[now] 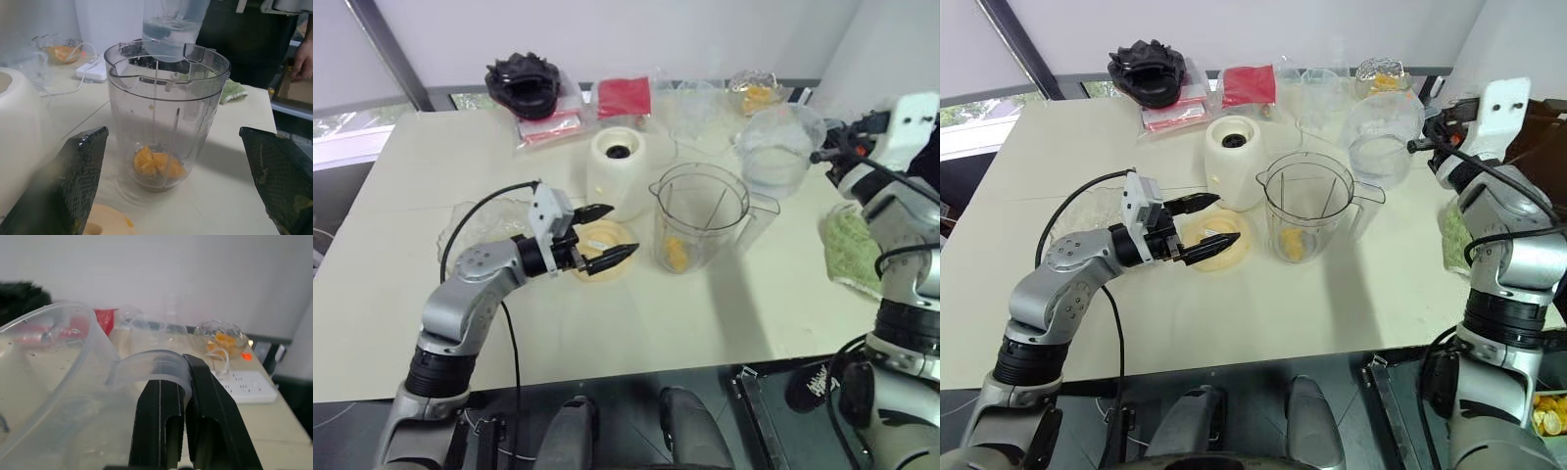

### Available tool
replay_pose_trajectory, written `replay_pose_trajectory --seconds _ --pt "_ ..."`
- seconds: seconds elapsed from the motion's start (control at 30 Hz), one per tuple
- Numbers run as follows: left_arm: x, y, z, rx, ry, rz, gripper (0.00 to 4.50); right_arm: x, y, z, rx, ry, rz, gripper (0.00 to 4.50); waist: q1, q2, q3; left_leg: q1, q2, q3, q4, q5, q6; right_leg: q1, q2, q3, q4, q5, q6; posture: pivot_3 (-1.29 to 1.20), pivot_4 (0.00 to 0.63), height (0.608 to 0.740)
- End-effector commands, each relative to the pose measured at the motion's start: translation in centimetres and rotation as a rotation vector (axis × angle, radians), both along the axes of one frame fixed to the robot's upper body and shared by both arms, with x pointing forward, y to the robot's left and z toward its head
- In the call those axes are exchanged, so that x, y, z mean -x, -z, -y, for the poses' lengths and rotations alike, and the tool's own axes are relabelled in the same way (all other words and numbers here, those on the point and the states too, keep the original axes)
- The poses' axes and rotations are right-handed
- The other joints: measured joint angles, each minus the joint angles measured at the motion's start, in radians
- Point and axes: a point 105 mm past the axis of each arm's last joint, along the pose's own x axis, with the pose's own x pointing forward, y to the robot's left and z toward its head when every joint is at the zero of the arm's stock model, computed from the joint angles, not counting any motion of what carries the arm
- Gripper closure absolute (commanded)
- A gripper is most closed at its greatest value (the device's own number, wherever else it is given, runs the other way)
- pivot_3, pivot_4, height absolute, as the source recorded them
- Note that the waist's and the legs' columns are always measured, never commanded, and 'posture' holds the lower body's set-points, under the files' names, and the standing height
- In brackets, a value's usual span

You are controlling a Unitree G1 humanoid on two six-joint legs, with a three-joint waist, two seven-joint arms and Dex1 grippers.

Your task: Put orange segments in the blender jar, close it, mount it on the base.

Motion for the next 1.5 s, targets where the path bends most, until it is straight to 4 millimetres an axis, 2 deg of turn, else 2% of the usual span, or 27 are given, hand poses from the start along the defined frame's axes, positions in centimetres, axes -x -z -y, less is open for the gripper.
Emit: replay_pose_trajectory --seconds 0.03,0.2,0.3,0.43,0.77,0.93,1.13,1.23,1.37,1.5 --pt "0.7 -0.9 0.3 -0.011 0.028 0.041 0.0 1.1 -1.7 1.9 -0.121 0.096 0.098 4.47 0.0 0.0 0.0 0.0 0.0 0.0 0.0 0.0 0.0 0.0 0.0 0.0 0.0 0.0 0.0 0.0 0.15 0.74" --pt "0.8 -1.1 0.2 -0.018 0.029 0.039 0.0 1.0 2.1 4.9 -0.313 0.229 0.043 4.47 0.001 0.0 0.0 0.0 0.0 0.0 0.0 0.0 0.0 0.0 0.0 0.0 0.0 0.0 0.0 0.0 0.15 0.74" --pt "0.8 -1.2 0.0 -0.024 0.028 0.036 0.0 1.0 3.7 5.9 -0.362 0.285 0.022 4.47 0.0 0.0 0.0 0.0 0.0 0.0 0.0 0.0 0.0 0.0 0.0 0.0 0.0 0.0 0.0 0.0 0.15 0.74" --pt "1.1 -1.1 0.0 -0.038 0.031 0.025 0.0 0.9 7.9 7.6 -0.419 0.377 -0.048 4.47 -0.005 0.0 0.0 0.0 0.0 0.0 0.0 0.0 0.0 0.0 0.0 0.0 0.001 0.0 0.0 0.0 0.15 0.74" --pt "1.4 -0.7 -0.2 -0.059 0.02 0.03 0.0 0.5 11.7 9.3 -0.472 0.481 -0.053 4.47 -0.006 0.001 0.0 0.002 0.0 0.002 0.0 0.0 0.0 0.0 0.0 0.001 0.004 0.0 0.0 0.0 0.15 0.74" --pt "1.3 -0.7 -0.4 -0.063 0.009 0.028 0.0 0.6 13.5 9.9 -0.439 0.533 -0.088 4.47 -0.006 0.001 0.0 0.002 0.0 0.002 0.0 0.0 0.0 0.0 0.0 0.002 0.004 0.0 0.0 0.0 0.15 0.74" --pt "1.3 -0.6 -0.5 -0.067 0.005 0.027 0.0 1.0 15.6 10.3 -0.418 0.555 -0.128 4.47 -0.007 0.001 0.0 0.002 0.0 0.002 0.0 0.0 0.0 0.0 0.0 0.002 0.003 0.0 0.0 0.0 0.15 0.74" --pt "1.2 -0.7 -0.5 -0.064 -0.001 0.032 0.0 1.3 16.9 9.7 -0.399 0.537 -0.167 4.47 -0.007 0.001 -0.001 0.002 0.0 0.002 0.0 0.0 0.0 0.0 0.0 0.002 0.004 0.0 0.0 0.0 0.15 0.74" --pt "1.1 -0.7 -0.5 -0.057 -0.001 0.031 0.0 1.6 17.0 9.8 -0.399 0.538 -0.164 3.13 -0.006 0.001 -0.001 0.003 0.0 0.002 0.0 0.0 0.0 0.001 0.0 0.002 0.003 0.0 0.0 0.0 0.15 0.74" --pt "1.0 -1.0 -0.3 -0.031 -0.004 0.028 0.0 2.0 17.0 10.1 -0.362 0.559 -0.165 0.99 -0.009 0.001 -0.001 0.003 0.0 0.002 0.001 0.0 0.0 0.001 0.0 0.002 0.003 0.0 0.0 0.0 0.15 0.74"
